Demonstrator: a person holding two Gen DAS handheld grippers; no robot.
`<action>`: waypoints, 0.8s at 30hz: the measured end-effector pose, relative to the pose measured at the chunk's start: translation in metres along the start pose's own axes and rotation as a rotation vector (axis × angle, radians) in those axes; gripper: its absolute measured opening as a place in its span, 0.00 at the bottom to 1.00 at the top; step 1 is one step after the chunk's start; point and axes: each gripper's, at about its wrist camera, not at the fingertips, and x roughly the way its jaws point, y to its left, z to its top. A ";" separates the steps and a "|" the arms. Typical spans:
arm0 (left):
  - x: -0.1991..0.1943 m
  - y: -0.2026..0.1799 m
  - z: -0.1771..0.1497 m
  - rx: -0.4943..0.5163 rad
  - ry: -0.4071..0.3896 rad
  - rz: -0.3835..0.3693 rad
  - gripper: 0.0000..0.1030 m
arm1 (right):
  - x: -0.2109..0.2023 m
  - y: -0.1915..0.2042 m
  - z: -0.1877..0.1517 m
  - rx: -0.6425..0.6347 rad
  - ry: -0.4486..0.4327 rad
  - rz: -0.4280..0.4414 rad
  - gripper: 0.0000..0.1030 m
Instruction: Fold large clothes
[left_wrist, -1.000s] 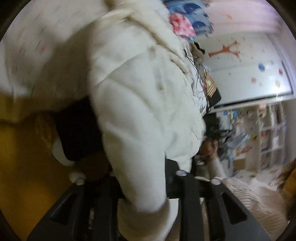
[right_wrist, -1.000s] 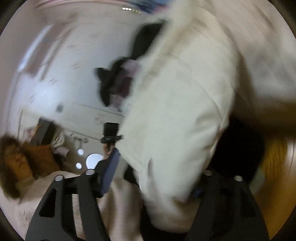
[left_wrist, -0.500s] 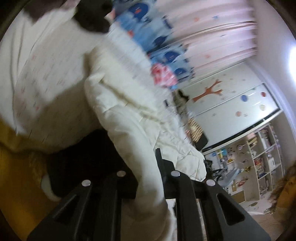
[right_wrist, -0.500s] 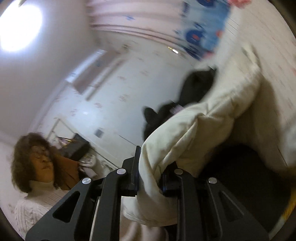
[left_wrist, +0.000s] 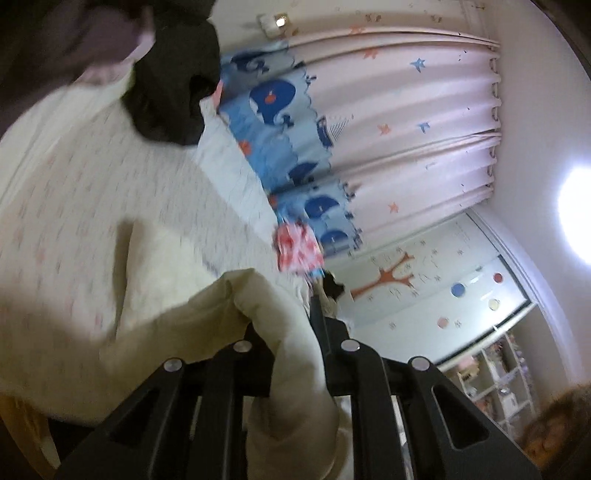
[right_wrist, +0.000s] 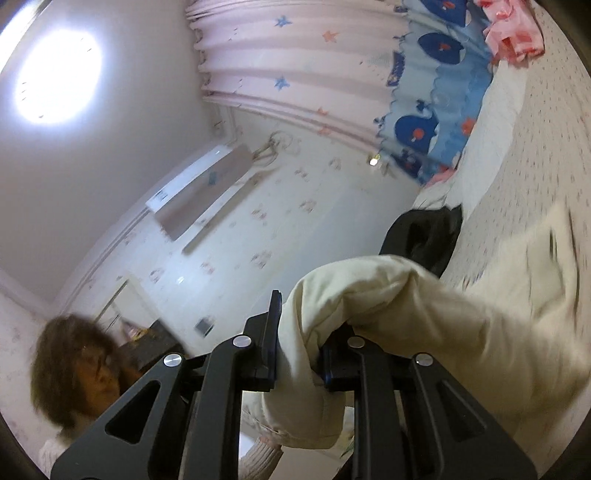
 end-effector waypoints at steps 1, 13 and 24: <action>0.013 0.001 0.013 0.000 -0.008 0.009 0.15 | 0.007 -0.008 0.011 0.003 -0.011 -0.035 0.16; 0.171 0.134 0.065 -0.071 -0.064 0.423 0.15 | 0.063 -0.227 0.056 0.223 -0.024 -0.564 0.17; 0.153 0.172 0.076 -0.319 -0.007 0.283 0.40 | 0.039 -0.211 0.063 0.303 -0.120 -0.488 0.94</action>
